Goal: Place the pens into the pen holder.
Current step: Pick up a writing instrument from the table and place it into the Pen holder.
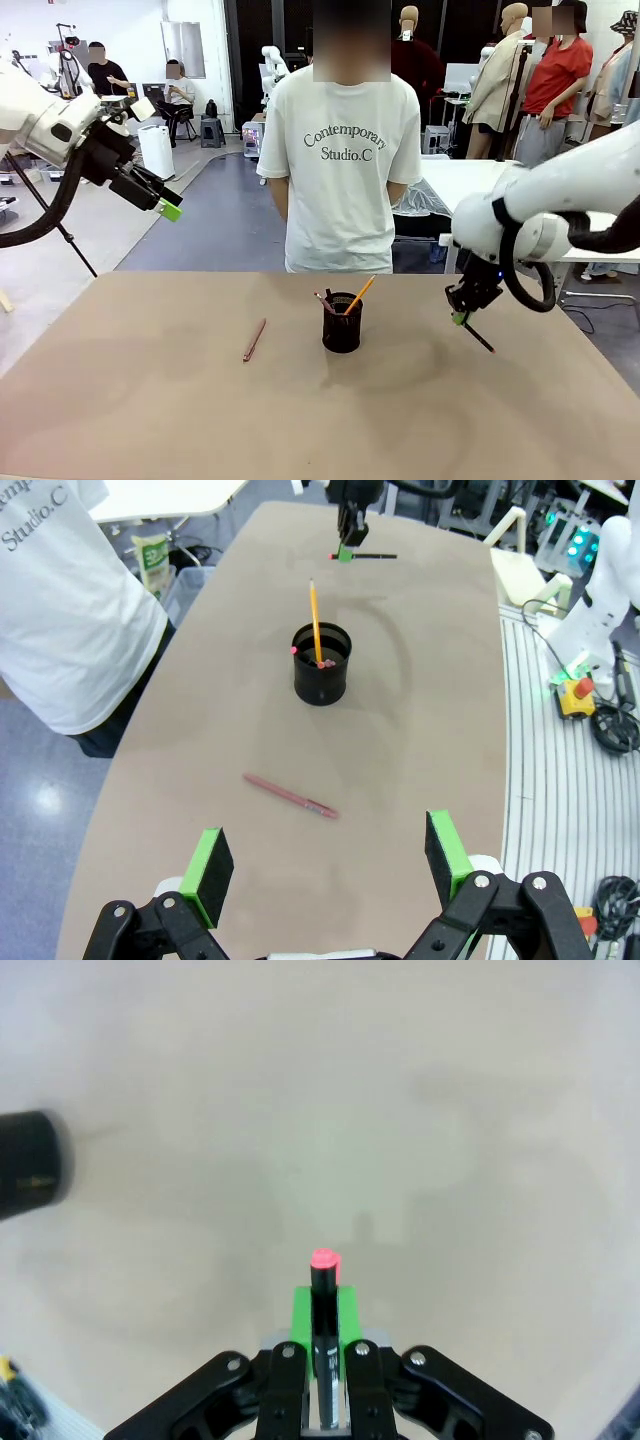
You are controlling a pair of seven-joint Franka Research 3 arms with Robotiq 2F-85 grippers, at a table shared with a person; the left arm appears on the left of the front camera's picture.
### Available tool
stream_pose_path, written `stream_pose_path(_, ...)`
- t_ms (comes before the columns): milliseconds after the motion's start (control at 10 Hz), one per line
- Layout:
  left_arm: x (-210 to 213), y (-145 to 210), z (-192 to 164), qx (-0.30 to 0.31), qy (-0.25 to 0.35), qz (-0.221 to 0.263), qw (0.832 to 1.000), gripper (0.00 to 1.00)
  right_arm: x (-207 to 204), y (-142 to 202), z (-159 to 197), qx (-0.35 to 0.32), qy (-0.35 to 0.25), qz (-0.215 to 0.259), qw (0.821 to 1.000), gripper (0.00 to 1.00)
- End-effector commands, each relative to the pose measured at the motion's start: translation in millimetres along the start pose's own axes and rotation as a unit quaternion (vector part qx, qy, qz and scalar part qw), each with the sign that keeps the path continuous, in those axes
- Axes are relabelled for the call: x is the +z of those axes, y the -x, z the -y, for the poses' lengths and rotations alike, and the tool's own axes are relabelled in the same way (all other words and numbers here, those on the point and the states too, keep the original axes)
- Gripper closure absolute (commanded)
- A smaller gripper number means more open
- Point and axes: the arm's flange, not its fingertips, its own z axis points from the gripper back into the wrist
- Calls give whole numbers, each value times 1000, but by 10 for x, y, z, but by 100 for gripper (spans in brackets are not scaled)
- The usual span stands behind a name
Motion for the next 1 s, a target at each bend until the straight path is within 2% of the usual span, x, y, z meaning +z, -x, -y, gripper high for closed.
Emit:
stream_pose_path(0,7,-16,-8,-2,-1,-2,1000,0,509,101,51,42,-103,28,993,100)
stream_pose_path(100,7,-16,-8,-2,-1,-2,1000,0,703,142,29,85,-148,48,984,100)
stream_pose_path(200,7,-16,-8,-2,-1,-2,1000,0,943,227,7,129,-203,107,965,100)
stream_pose_path(300,7,-16,-8,-2,-1,-2,1000,0,1143,264,55,159,-224,166,947,100)
stream_pose_path(600,7,-16,-8,-2,-1,-2,1000,0,1472,304,51,216,-209,269,915,100)
stream_pose_path(700,7,-16,-8,-2,-1,-2,1000,0,1475,321,56,186,-218,314,905,100)
stream_pose_path(800,7,-16,-8,-2,-1,-2,1000,0,1592,256,78,191,-199,243,930,100)
stream_pose_path(900,7,-16,-8,-2,-1,-2,1000,0,1592,256,78,191,-199,243,930,100)
